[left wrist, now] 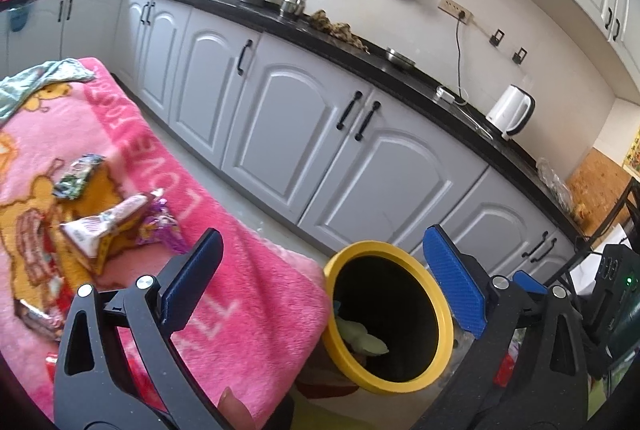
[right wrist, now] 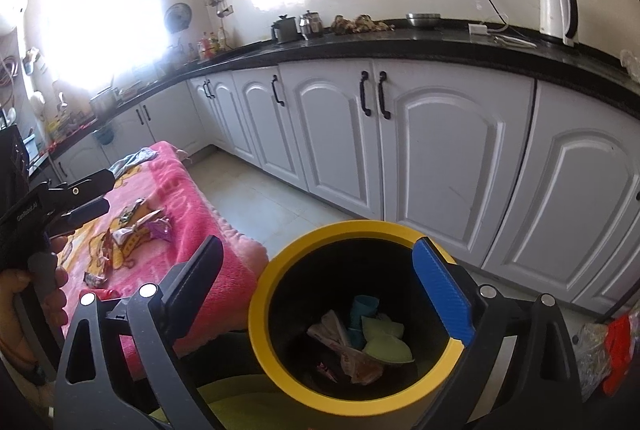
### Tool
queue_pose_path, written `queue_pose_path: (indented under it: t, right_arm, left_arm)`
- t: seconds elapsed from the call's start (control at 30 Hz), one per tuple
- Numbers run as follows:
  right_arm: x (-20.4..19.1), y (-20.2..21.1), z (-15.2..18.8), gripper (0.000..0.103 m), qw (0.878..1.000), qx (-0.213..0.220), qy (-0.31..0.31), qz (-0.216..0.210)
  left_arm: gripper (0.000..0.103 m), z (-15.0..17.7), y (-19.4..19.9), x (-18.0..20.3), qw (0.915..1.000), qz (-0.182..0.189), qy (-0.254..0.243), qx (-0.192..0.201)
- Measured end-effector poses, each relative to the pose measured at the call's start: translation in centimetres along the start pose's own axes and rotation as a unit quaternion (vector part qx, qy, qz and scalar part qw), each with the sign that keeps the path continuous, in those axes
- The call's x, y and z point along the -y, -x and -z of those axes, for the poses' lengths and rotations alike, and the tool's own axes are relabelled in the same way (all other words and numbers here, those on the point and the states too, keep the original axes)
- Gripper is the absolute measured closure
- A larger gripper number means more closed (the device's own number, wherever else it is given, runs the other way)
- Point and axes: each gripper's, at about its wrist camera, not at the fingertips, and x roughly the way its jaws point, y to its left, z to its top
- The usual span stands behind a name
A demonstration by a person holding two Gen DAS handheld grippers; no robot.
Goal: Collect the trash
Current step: 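Move both tools back over the blanket toward the remaining wrappers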
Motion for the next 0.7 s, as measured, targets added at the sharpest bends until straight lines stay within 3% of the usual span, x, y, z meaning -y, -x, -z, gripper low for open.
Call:
queue_pose_path:
  t: [0.7]
  right_arm:
    - [-8.1, 0.6, 0.0, 0.007, 0.996, 0.018, 0.077, -0.053]
  left_arm:
    - [0.011, 0.3, 5.8, -5.7, 0.9976, -0.049, 0.028, 0.040]
